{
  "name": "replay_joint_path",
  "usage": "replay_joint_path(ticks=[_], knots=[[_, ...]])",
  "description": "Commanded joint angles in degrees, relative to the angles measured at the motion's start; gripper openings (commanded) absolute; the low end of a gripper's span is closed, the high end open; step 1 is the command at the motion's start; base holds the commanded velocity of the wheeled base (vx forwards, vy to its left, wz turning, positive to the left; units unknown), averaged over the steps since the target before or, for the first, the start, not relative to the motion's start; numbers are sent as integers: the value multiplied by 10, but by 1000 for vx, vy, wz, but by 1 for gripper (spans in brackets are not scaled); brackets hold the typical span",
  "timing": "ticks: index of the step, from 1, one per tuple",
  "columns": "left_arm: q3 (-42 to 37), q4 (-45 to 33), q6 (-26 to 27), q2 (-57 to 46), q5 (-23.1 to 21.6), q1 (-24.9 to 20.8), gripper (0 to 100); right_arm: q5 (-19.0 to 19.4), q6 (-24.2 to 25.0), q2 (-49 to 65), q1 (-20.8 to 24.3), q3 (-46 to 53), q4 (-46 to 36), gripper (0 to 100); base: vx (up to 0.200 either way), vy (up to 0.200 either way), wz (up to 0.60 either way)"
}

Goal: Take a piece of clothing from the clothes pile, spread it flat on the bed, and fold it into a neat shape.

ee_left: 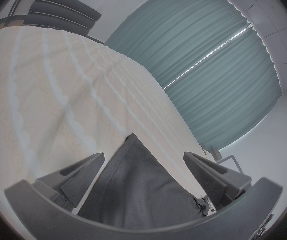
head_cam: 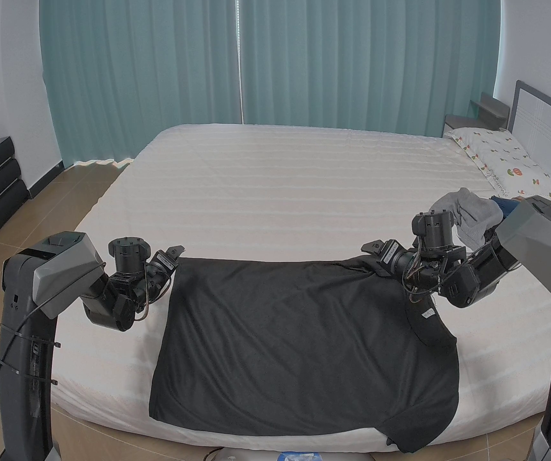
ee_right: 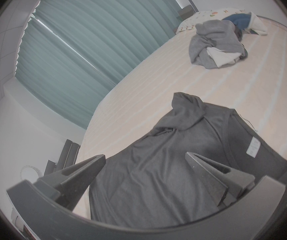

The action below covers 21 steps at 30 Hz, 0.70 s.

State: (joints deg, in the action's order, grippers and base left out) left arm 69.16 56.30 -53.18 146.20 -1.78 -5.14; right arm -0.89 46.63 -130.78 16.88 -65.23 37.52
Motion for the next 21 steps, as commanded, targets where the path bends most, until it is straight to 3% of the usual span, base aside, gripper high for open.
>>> replay_joint_path(ticks=[1, 9, 21], knots=[[-22, 4, -1, -14, -15, -6, 100, -5, -29, -73, -24, -88, -38, 100, 0, 0, 0], [-21, 2, -1, -12, -15, -6, 100, -6, -30, -166, -43, -205, -90, 100, 0, 0, 0], [-20, 5, 0, -7, -15, -6, 100, -9, -18, -221, -52, -287, -134, 100, 0, 0, 0]])
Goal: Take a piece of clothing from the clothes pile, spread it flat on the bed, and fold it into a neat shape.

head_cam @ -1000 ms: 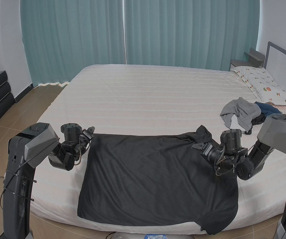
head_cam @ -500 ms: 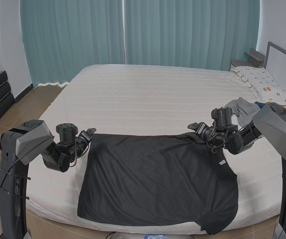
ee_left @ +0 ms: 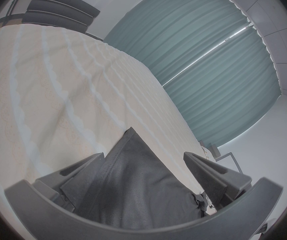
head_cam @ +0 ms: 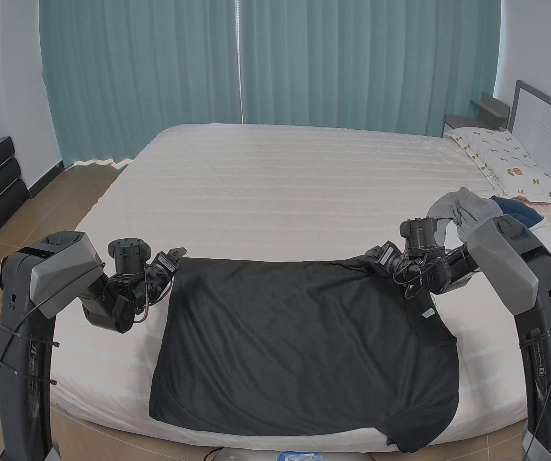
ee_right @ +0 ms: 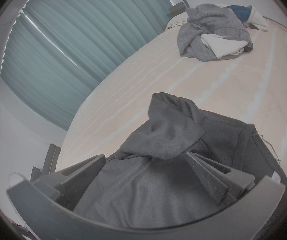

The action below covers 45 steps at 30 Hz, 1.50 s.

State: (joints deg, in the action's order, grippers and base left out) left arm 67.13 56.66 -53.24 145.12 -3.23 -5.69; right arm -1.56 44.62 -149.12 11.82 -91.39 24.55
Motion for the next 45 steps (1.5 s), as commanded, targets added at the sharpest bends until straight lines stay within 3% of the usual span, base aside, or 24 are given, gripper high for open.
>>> replay_joint_path(ticks=[1, 8, 15, 21, 24, 30, 33, 38, 45], knots=[[0, 2, 1, 3, 1, -1, 100, -13, 2, -47, -1, -37, -5, 100, 0, 0, 0], [1, 2, 1, 4, 2, -1, 100, -28, 16, -83, 0, -104, 13, 100, 0, 0, 0], [0, 3, 1, 4, 3, -1, 100, -76, 36, -138, 0, -232, 57, 100, 0, 0, 0], [1, 3, 1, 4, 3, -1, 100, -68, 32, -111, -12, -232, 194, 100, 0, 0, 0], [1, 3, 1, 4, 4, -1, 100, -61, 30, -107, -14, -232, 193, 100, 0, 0, 0], [1, 3, 1, 4, 4, -1, 100, -52, -36, -159, -9, -232, 180, 100, 0, 0, 0], [1, 3, 1, 4, 4, -1, 100, -52, -37, -162, -9, -232, 178, 100, 0, 0, 0], [2, 2, 2, 7, 5, -1, 100, -62, -40, -125, -19, -207, 103, 100, 0, 0, 0], [3, 1, 9, 8, 5, -1, 100, -51, -44, -91, -29, -149, 102, 100, 0, 0, 0]])
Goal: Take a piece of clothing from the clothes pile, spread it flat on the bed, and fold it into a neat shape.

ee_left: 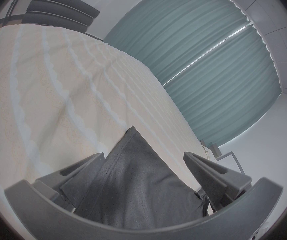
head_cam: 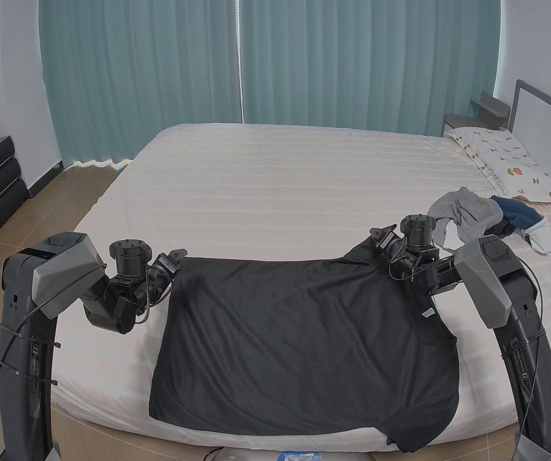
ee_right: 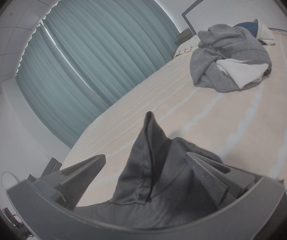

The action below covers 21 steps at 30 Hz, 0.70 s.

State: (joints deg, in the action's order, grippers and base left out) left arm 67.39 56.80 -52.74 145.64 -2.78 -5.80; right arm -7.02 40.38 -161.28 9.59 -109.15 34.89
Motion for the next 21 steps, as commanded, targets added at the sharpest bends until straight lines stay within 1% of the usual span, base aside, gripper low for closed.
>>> replay_joint_path(ticks=[1, 2, 7, 13, 16, 21], knots=[[0, 0, 4, 3, 1, 0, 100, 3, -1, 31, -6, 29, -2, 100, 0, 0, 0], [0, 0, 5, 3, 1, 0, 100, 3, -1, 39, -9, 48, -6, 100, 0, 0, 0], [0, -1, 5, 3, 1, 0, 100, 4, -3, 52, -22, 77, -7, 100, 0, 0, 0], [0, -1, 5, 3, 1, 0, 100, 15, -43, 73, -45, 103, -3, 100, 0, 0, 0], [0, -2, 5, 3, 1, 0, 100, 16, -54, 69, -50, 111, -5, 100, 0, 0, 0], [0, -2, 5, 3, 1, 0, 100, 17, -57, 50, -50, 112, -4, 100, 0, 0, 0]])
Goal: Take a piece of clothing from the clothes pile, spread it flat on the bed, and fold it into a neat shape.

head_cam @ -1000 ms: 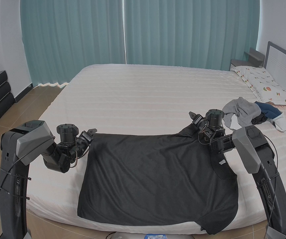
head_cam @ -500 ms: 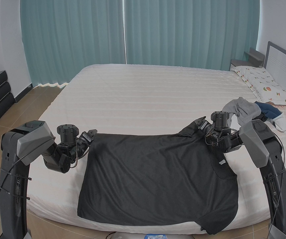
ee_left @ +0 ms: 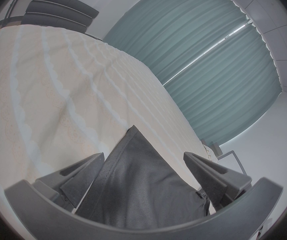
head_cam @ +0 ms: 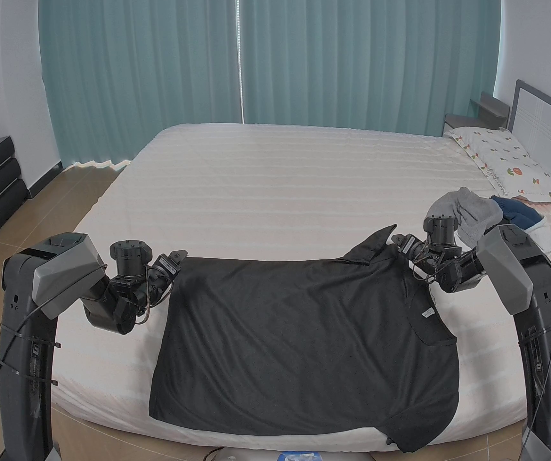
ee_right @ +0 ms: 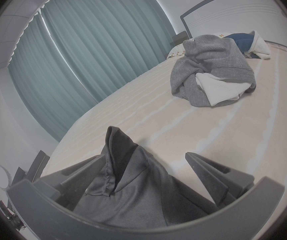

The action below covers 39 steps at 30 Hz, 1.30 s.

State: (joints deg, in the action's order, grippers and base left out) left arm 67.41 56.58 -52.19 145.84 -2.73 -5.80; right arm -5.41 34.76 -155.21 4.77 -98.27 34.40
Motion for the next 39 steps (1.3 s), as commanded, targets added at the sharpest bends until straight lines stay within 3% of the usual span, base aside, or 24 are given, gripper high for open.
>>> replay_joint_path(ticks=[1, 6, 7, 21, 36, 37, 39], knots=[[0, 0, 0, 2, 0, 0, 100, 0, 0, -15, -1, 3, 1, 100, 0, 0, 0], [0, 0, 0, 2, 0, 0, 100, 0, -9, -31, 1, -2, -3, 100, 0, 0, 0], [0, 0, 1, 2, 0, 0, 100, 0, -14, -36, 1, -3, -3, 0, 0, 0, 0], [0, 0, 1, 2, 0, 0, 100, -4, -21, -42, -20, -30, 11, 0, 0, 0, 0], [1, 0, 9, 5, 0, -1, 100, -1, -43, -47, -13, -32, 25, 0, 0, 0, 0], [1, 0, 9, 5, 0, -1, 100, -1, -43, -47, -13, -32, 26, 100, 0, 0, 0], [1, 0, 9, 5, 0, -1, 100, -1, -44, -47, -13, -31, 29, 100, 0, 0, 0]])
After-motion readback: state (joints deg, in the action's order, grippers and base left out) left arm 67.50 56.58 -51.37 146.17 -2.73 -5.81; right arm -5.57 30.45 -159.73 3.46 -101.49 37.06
